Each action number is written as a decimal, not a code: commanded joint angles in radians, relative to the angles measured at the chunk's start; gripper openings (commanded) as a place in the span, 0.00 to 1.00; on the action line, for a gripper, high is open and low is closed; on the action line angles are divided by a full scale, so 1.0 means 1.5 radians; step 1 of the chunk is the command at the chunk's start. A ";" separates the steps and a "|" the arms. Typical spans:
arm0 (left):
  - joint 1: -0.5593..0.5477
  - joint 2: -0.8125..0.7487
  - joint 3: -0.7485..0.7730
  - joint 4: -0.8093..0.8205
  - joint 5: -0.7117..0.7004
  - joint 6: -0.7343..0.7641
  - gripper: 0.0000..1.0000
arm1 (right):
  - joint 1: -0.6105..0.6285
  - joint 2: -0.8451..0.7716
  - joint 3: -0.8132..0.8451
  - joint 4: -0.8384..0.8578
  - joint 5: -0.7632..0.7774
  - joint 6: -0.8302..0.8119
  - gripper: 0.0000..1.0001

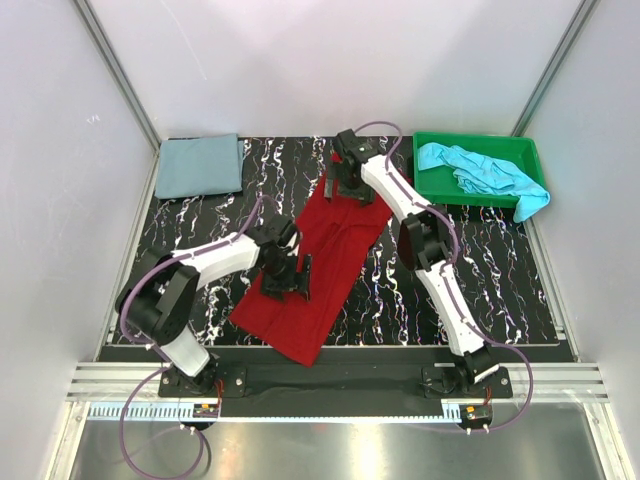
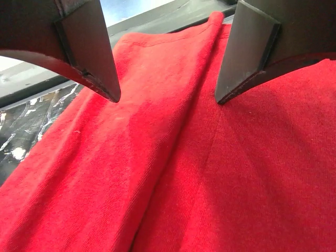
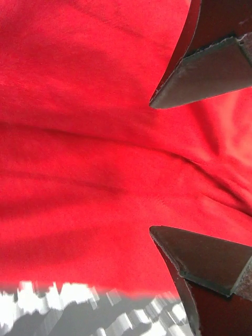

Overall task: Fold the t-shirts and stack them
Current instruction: Fold the tshirt

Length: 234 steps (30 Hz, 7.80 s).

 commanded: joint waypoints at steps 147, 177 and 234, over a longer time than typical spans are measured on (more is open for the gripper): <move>-0.057 -0.327 -0.418 0.266 0.090 -0.347 0.00 | 0.082 -1.021 -1.474 0.387 -0.327 0.342 0.00; 0.146 -0.068 0.103 0.191 0.201 -0.233 0.00 | -0.128 -0.681 -0.878 0.188 -0.311 0.032 0.00; 0.177 0.155 0.351 0.112 0.219 -0.014 0.49 | -0.234 -0.371 -0.466 0.076 -0.408 -0.108 0.58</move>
